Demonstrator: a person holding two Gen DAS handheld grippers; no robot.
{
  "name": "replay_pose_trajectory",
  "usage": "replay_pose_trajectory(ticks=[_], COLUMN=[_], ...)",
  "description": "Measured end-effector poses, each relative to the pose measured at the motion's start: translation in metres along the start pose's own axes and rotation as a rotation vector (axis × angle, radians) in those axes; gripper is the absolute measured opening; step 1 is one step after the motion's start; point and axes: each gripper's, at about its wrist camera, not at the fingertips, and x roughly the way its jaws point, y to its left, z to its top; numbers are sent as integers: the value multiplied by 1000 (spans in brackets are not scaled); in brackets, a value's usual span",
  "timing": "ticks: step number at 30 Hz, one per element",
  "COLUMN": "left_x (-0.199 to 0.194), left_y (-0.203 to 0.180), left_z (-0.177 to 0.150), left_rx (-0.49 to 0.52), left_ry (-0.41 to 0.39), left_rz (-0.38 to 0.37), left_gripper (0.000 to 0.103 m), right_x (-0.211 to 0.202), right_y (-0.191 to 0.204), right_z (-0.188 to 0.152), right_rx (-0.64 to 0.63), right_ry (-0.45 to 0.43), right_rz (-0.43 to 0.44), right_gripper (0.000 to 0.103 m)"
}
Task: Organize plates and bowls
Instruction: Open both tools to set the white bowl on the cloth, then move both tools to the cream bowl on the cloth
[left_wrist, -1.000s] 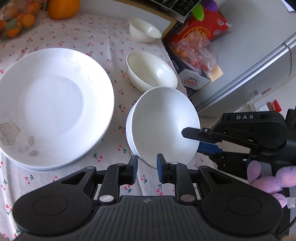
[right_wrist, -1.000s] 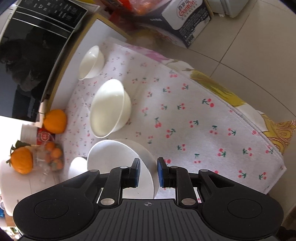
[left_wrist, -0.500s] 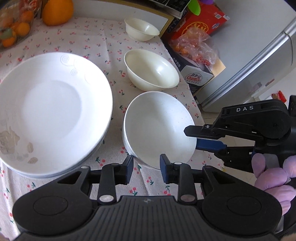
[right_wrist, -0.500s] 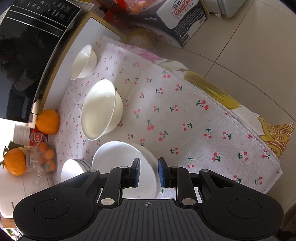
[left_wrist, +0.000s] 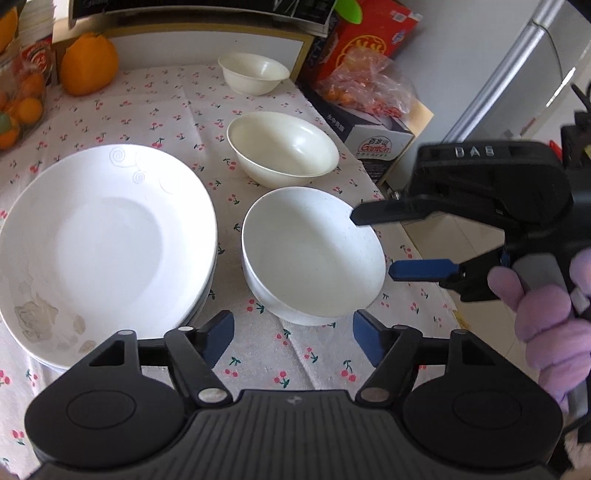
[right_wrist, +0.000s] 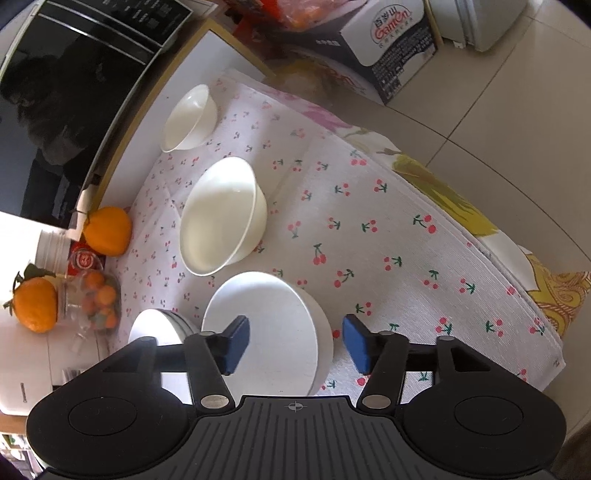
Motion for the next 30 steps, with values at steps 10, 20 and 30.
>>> replay_pose_trajectory(ticks=[10,20,30], left_x=[-19,-34,-36], left_y=[5,5,16], left_z=[-2,8,37], left_rx=[47,50,1], left_ry=[-26,-91,-190], left_rz=[-22,-25,59], left_gripper=[79,90,99], right_x=[-10,-17,-26], right_y=[15,32,44], right_z=[0,-2,1], right_rx=[-98,-172,-253], right_ry=[-51,-113,-222], right_rz=[3,48,44], right_gripper=[74,82,84])
